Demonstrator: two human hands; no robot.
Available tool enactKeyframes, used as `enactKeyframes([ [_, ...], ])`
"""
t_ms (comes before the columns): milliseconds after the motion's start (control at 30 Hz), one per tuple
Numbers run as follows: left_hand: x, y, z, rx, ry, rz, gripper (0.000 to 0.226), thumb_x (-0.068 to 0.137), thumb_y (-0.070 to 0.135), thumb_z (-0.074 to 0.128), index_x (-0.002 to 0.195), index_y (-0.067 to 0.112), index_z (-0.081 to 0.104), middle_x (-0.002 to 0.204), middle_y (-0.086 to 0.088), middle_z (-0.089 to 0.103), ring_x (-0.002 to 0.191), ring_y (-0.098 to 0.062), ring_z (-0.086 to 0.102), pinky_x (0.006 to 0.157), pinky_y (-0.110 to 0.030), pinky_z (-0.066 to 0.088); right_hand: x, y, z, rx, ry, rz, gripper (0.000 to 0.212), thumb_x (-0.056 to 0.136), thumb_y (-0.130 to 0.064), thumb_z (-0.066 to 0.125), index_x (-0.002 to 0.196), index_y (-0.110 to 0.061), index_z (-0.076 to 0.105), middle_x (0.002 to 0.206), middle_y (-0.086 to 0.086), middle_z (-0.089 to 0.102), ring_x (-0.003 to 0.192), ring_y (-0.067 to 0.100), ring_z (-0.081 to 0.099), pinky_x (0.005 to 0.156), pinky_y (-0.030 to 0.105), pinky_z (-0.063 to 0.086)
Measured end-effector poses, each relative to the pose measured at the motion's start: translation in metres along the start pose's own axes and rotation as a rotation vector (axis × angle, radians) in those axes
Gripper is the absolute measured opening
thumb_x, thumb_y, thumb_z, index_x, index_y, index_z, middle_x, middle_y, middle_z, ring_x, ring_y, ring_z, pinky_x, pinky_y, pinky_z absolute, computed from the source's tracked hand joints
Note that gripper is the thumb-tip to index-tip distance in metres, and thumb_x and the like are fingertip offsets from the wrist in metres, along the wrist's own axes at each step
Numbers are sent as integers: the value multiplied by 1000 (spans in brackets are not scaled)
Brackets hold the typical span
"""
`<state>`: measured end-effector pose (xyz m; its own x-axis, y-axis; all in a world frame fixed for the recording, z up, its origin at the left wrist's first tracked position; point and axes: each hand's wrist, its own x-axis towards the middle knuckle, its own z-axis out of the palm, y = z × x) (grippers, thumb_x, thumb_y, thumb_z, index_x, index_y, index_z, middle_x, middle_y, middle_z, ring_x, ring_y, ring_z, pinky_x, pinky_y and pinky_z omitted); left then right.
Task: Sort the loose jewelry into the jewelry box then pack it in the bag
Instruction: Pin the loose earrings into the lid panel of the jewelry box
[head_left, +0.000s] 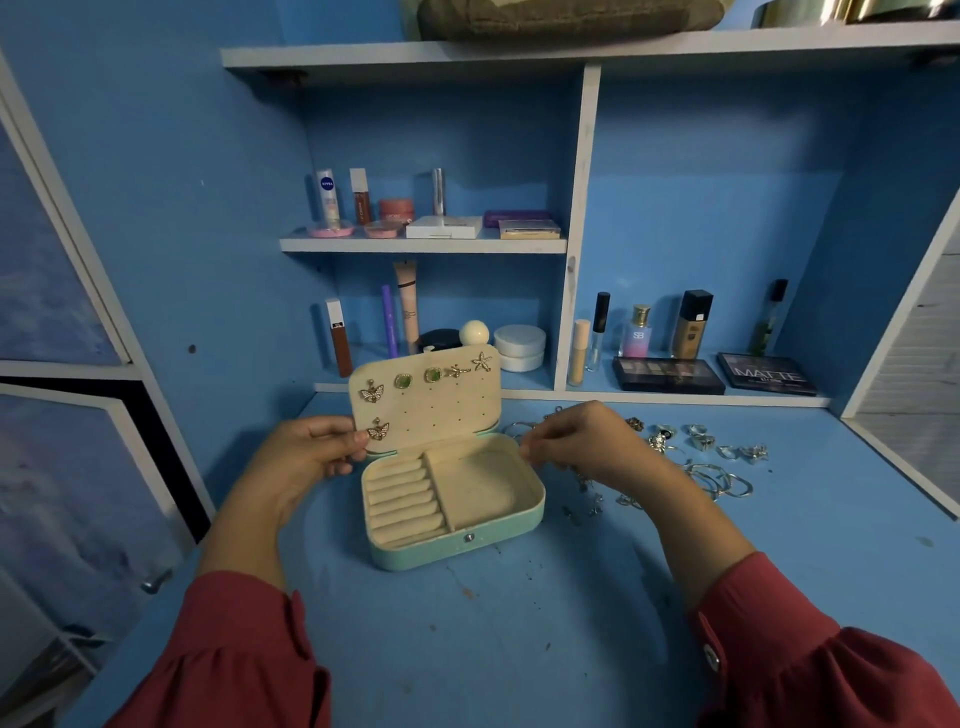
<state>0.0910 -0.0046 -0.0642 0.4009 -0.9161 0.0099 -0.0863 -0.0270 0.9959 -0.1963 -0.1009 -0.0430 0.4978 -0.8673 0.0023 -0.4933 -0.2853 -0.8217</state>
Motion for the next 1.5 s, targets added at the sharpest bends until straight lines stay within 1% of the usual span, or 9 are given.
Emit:
enactKeyframes([
  [233,3,-4,3,-38,18,-21,15,86,4,64,97,11,71,84,-3,74,60,-7,58,49,-17,42,-2,-7,4,-159,-20,68,9,77,-22,78,83,-15,77,81,7,73,63,10,56,50,21,46],
  [367,3,-3,5,21,46,-14,15,86,9,66,99,16,72,88,-2,74,53,-7,48,44,-17,35,-3,-10,1,-171,-57,76,5,75,-18,79,75,-15,77,63,0,67,51,6,51,47,19,44],
  [467,4,-2,6,32,40,-19,15,87,10,66,99,18,72,85,0,73,51,-7,45,43,-16,35,-5,-10,-4,-180,-90,72,3,76,-17,78,74,-17,76,64,0,68,50,5,51,48,18,44],
  [600,4,-2,7,31,19,-23,15,88,10,64,98,19,71,79,5,74,51,-7,44,43,-16,36,-10,0,-28,-180,-42,72,7,75,-12,76,73,-19,78,64,3,69,49,4,50,47,16,41],
  [1000,6,-5,5,23,6,-28,16,89,9,63,99,18,71,76,7,73,51,-5,44,45,-15,37,-21,8,-58,-662,-206,288,13,67,-22,84,78,-19,78,81,-4,73,82,11,65,70,25,50],
  [1167,7,-5,6,16,10,-24,16,89,8,62,98,19,71,81,5,74,54,-7,44,47,-15,37,-21,6,-50,-716,-189,286,10,70,-21,82,76,-19,74,74,-6,66,81,13,62,58,20,42],
  [1333,8,-7,5,19,9,-26,17,89,8,63,101,17,71,89,1,73,56,-7,44,48,-16,38,-21,1,-44,-702,-185,255,10,74,-21,79,83,-18,76,76,-8,65,74,8,58,55,18,39],
  [1433,9,-7,5,18,9,-28,17,89,8,63,100,18,71,89,1,73,56,-7,45,48,-16,38,-21,1,-43,-687,-196,237,7,74,-18,80,77,-20,74,74,-6,66,71,8,60,57,17,43],
  [1500,8,-7,5,16,7,-30,16,89,8,63,99,19,71,88,2,73,56,-7,45,49,-16,38,-20,1,-45,-678,-208,239,10,72,-16,81,76,-21,74,80,-3,71,76,11,65,61,18,48],
])
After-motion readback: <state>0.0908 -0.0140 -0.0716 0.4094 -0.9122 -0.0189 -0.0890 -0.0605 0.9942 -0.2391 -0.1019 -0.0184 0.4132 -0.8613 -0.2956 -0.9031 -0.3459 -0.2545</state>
